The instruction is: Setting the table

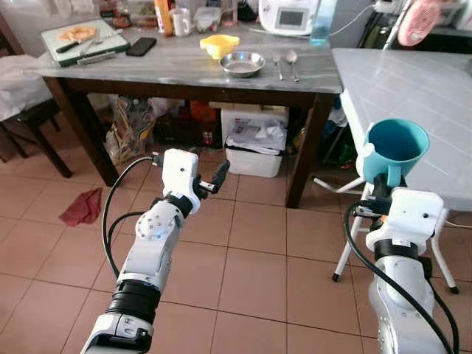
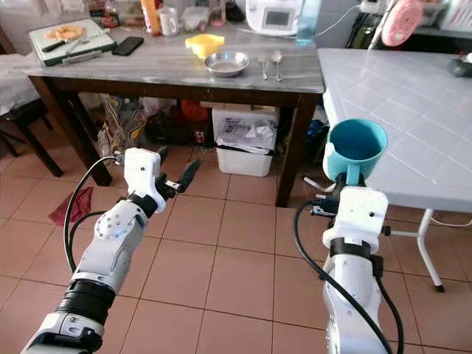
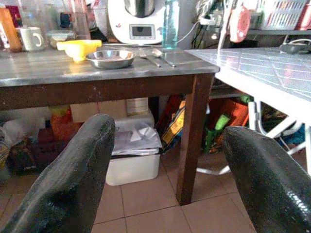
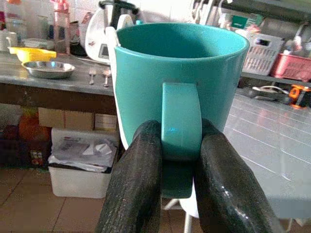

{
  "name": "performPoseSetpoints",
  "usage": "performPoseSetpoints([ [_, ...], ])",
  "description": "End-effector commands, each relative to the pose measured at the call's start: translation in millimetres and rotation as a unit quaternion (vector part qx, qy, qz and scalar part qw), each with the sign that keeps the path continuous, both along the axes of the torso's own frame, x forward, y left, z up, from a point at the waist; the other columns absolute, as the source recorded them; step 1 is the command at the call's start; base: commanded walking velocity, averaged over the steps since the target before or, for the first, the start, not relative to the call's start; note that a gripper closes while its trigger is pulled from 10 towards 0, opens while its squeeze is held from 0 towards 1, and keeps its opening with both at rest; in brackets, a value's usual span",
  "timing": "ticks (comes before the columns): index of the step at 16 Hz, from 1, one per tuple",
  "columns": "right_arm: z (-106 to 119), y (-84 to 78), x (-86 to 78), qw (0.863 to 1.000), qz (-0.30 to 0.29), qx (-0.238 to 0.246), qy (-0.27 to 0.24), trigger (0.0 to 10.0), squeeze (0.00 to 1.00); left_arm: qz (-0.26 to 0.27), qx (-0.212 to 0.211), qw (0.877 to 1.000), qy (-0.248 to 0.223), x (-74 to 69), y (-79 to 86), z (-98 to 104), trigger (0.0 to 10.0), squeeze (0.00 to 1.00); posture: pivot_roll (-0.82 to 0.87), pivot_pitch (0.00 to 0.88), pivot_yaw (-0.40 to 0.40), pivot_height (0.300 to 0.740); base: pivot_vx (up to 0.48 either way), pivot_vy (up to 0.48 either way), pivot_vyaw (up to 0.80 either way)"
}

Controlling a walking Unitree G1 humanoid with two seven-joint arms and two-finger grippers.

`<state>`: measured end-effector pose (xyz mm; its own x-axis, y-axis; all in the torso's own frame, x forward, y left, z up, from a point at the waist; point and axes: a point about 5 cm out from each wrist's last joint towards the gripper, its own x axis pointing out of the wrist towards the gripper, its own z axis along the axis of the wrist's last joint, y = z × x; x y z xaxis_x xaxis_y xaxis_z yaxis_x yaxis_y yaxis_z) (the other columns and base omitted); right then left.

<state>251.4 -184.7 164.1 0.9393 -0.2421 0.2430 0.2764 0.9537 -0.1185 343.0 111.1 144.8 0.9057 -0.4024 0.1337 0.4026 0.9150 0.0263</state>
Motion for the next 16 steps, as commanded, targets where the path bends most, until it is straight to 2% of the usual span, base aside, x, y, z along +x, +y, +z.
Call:
performPoseSetpoints([
  [1,2.4,0.2,1.3,1.0,0.002,-0.002,-0.005,10.0,0.0,-0.006,0.0,1.0,-0.004,0.6,-1.7,2.6,10.0,0.0,0.06,0.057,0.01,0.74,0.311,0.0,0.0],
  [16,-0.5,2.8,0.7,1.0,0.0,-0.001,-0.003,10.0,0.0,-0.021,0.005,1.0,-0.004,-2.1,-5.4,1.4,10.0,0.0,0.07,0.061,0.017,0.74,0.343,0.0,0.0],
])
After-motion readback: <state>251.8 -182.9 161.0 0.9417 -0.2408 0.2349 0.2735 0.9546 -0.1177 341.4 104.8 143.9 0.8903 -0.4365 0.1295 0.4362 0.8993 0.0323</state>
